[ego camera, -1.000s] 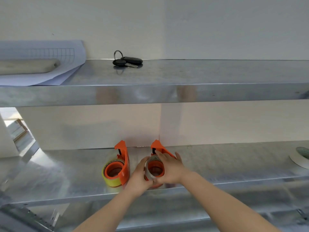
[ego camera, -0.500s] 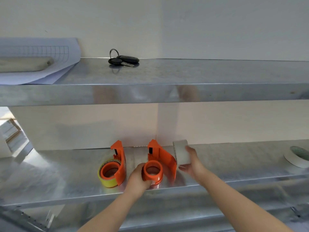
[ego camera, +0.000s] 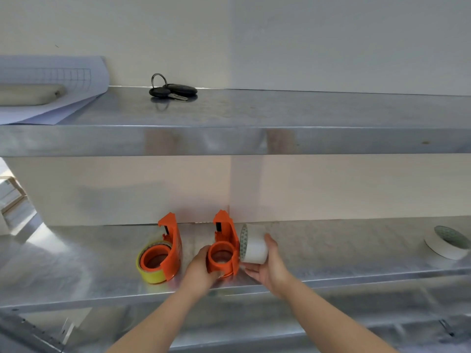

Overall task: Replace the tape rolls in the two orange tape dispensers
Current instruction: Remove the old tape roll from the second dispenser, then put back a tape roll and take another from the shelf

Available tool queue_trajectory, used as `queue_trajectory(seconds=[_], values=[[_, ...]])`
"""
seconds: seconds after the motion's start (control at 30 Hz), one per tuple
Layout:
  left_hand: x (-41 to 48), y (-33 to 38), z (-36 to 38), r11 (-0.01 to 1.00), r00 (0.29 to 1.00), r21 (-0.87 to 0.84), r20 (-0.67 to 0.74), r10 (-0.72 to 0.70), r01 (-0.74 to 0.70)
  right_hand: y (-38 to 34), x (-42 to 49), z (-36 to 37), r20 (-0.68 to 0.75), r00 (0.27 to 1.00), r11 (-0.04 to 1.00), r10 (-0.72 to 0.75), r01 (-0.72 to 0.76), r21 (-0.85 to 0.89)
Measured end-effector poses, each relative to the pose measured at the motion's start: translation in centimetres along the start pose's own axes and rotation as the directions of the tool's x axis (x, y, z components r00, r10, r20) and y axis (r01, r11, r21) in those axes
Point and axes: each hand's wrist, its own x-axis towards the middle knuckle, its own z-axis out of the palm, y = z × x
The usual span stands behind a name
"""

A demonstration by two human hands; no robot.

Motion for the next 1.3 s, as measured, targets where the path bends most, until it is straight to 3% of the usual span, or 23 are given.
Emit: queue_trajectory(seconds=[0.07,0.13,0.23,0.3,0.4,0.5,0.7,1.07,1.17,1.3], values=[[0.0,0.4,-0.1,1.000,1.000,0.016,0.012,-0.007,0.007,-0.3,-0.2,-0.1,-0.021,1.000,0.999,-0.013,0.013,-0.031],[-0.1,0.8,-0.1,0.999,1.000,0.033,0.011,-0.023,0.022,-0.9,-0.7,-0.7,-0.057,0.994,0.980,-0.089,0.078,-0.182],[-0.2,2.2,-0.2,0.994,0.995,0.039,0.010,0.099,-0.099,-1.9,-2.0,-1.4,-0.038,0.958,0.806,-0.284,0.217,-0.551],[-0.1,4.0,0.0,0.982,0.979,0.070,0.113,0.168,-0.177,-2.6,-2.8,-1.6,-0.022,0.915,0.677,-0.403,0.282,-0.679],[-0.1,7.7,1.1,0.970,0.942,-0.051,0.232,0.242,-0.237,-3.4,-4.2,-1.3,-0.029,0.880,0.658,-0.474,0.332,-0.676],[0.3,10.6,2.5,0.949,0.933,-0.164,0.200,0.299,-0.269,-4.4,-6.3,-2.2,-0.085,0.862,0.699,-0.500,0.343,-0.628],[1.4,15.6,7.5,0.908,0.892,-0.329,0.280,0.355,-0.258,-6.5,-11.3,-8.1,-0.203,0.813,0.727,-0.546,0.339,-0.598],[-3.2,27.8,23.9,0.862,0.699,-0.397,0.518,0.494,-0.315,-10.2,-21.7,-26.2,-0.413,0.655,0.696,-0.633,0.246,-0.675],[-3.8,31.5,29.6,0.851,0.696,-0.396,0.500,0.515,-0.345,-11.9,-23.7,-32.3,-0.393,0.624,0.631,-0.676,0.215,-0.745],[-3.7,36.3,36.6,0.863,0.718,-0.375,0.490,0.494,-0.338,-15.2,-25.8,-40.0,-0.351,0.662,0.616,-0.662,0.214,-0.758]])
